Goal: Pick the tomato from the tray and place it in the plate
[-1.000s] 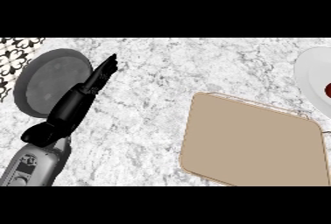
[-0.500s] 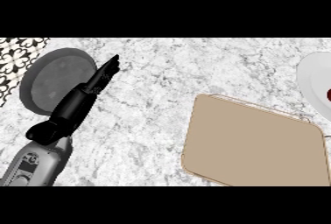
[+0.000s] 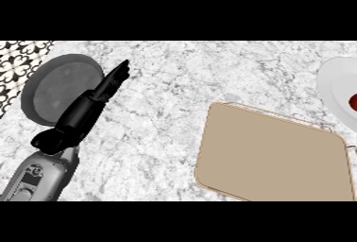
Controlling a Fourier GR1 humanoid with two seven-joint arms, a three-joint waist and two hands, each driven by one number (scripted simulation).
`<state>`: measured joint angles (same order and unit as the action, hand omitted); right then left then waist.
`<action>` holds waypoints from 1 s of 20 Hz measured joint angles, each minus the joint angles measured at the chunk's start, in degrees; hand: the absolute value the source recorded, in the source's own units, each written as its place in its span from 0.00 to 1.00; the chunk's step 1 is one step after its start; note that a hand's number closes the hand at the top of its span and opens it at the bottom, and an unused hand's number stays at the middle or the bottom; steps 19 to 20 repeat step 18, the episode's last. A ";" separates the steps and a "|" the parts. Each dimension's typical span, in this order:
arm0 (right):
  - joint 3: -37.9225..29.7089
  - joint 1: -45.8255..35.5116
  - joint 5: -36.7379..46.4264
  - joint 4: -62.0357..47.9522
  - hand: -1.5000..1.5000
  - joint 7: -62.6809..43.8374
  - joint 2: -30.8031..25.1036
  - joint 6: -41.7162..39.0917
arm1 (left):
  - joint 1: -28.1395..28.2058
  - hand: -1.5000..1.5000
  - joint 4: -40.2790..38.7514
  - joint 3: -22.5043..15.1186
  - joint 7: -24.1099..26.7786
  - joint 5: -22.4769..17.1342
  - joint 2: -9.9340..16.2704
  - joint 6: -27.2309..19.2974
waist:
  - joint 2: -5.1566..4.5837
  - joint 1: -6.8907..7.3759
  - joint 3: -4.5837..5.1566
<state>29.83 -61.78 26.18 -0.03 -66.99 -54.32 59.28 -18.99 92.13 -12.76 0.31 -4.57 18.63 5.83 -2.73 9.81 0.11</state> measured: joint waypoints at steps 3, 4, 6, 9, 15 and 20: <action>-0.13 -0.43 -0.19 0.00 0.00 -0.05 1.78 6.86 | -0.13 0.50 -0.07 -0.08 0.12 0.15 -0.06 0.02 | 0.01 -0.21 0.06; -0.25 -0.37 -0.34 0.00 0.00 -0.21 2.40 8.87 | 0.02 0.50 -0.16 0.06 0.21 0.13 0.03 0.03 | 0.02 -0.28 0.10; -0.46 -0.18 -0.58 0.00 0.00 -0.45 3.88 12.25 | 0.13 0.50 -0.33 0.34 0.39 0.18 0.24 0.04 | 0.03 -0.47 0.16; -0.65 -0.34 -0.78 0.02 0.00 -3.08 6.17 16.03 | 0.55 0.50 -0.49 0.29 0.41 0.20 0.18 0.06 | 0.14 -0.76 0.27; 0.05 -0.77 -0.08 0.02 0.00 -8.10 9.97 19.76 | 0.38 0.50 -0.66 0.73 0.34 0.38 0.21 -0.25 | 0.23 -1.30 0.42; 0.43 -1.18 0.30 0.02 0.00 -10.00 11.86 21.03 | 0.05 0.50 -0.92 1.11 0.12 0.02 0.39 0.07 | 0.23 -1.56 0.46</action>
